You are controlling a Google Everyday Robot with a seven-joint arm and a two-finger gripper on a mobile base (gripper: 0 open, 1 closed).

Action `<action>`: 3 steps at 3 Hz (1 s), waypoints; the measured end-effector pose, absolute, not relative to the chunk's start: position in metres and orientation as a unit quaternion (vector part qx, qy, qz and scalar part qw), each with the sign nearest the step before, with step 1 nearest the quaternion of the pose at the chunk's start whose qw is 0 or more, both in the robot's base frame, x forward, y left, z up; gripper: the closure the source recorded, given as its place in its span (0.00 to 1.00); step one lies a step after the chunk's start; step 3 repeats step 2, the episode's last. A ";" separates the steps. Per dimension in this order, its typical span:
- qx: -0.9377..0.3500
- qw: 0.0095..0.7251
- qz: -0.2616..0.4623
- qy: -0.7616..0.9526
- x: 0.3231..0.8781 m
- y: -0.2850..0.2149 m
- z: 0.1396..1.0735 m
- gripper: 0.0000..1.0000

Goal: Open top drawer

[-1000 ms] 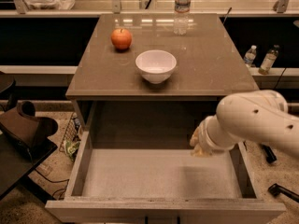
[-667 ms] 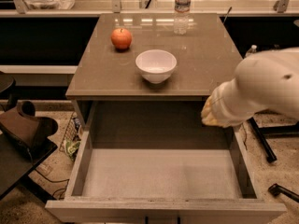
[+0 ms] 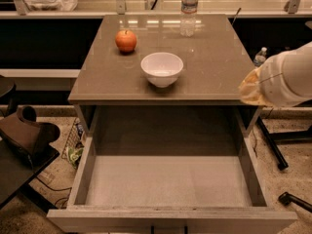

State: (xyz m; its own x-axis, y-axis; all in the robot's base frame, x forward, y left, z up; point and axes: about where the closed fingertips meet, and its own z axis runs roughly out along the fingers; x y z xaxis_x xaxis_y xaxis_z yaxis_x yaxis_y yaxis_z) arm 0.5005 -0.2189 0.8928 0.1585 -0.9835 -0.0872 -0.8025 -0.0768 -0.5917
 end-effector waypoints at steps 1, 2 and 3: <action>-0.705 0.292 -0.190 0.618 0.480 -0.236 0.927 1.00; -0.699 0.293 -0.207 0.619 0.460 -0.239 0.955 1.00; -0.699 0.293 -0.207 0.619 0.460 -0.239 0.955 1.00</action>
Offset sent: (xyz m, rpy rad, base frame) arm -0.0699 -0.0331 0.1014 -0.0328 -0.1222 -0.0931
